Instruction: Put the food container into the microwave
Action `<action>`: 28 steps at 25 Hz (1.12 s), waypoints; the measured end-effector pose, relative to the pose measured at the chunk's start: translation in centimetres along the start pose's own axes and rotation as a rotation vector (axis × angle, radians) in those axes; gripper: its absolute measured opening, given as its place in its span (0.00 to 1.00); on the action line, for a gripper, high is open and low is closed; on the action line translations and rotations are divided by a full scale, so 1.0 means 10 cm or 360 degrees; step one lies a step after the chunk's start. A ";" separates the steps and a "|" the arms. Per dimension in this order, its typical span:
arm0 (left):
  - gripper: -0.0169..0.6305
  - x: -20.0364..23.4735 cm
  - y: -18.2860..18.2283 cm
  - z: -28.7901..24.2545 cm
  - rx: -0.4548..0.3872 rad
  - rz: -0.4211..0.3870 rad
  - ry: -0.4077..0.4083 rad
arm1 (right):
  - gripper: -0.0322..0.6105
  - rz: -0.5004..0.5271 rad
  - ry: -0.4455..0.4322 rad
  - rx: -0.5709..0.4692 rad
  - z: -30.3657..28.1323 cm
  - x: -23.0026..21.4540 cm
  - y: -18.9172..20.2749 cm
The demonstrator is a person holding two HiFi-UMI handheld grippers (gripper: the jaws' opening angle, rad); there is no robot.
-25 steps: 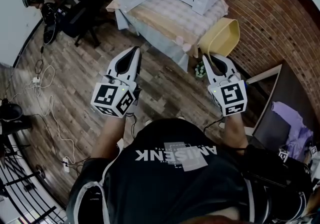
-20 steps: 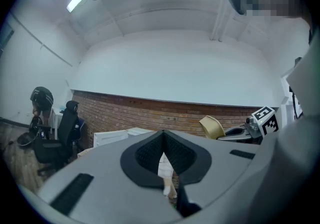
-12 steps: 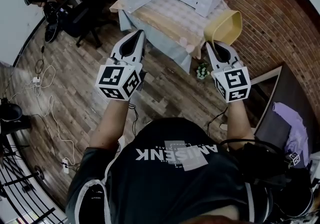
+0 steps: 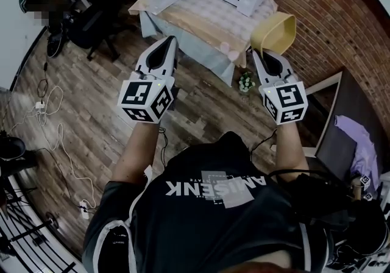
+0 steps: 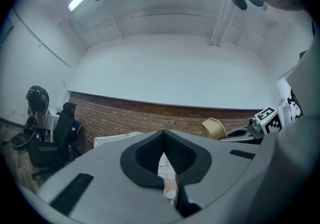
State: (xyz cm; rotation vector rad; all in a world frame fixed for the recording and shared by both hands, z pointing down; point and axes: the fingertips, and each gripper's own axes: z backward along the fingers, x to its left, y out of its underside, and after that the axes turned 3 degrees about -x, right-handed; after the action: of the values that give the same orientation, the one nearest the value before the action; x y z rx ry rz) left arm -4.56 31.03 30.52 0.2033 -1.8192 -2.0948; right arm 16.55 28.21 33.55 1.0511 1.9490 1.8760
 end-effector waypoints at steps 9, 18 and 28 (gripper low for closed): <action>0.05 0.15 0.17 -0.44 0.0034 -0.0014 0.0017 | 0.12 -0.0019 -0.0063 -0.0020 -0.42 -0.25 0.09; 0.05 0.31 0.22 -1.43 0.0028 -0.0026 -0.0046 | 0.12 -0.0003 -0.0137 -0.0080 -1.08 -1.04 0.12; 0.05 0.38 0.50 -2.36 0.0124 -0.0009 -0.0082 | 0.12 -0.0035 -0.0173 -0.0062 -1.55 -1.83 0.36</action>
State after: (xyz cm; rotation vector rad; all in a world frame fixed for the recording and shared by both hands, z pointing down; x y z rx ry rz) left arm 0.78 7.23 32.08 0.1761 -1.9342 -2.0531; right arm 21.14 4.37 33.66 1.0920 1.8489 1.7982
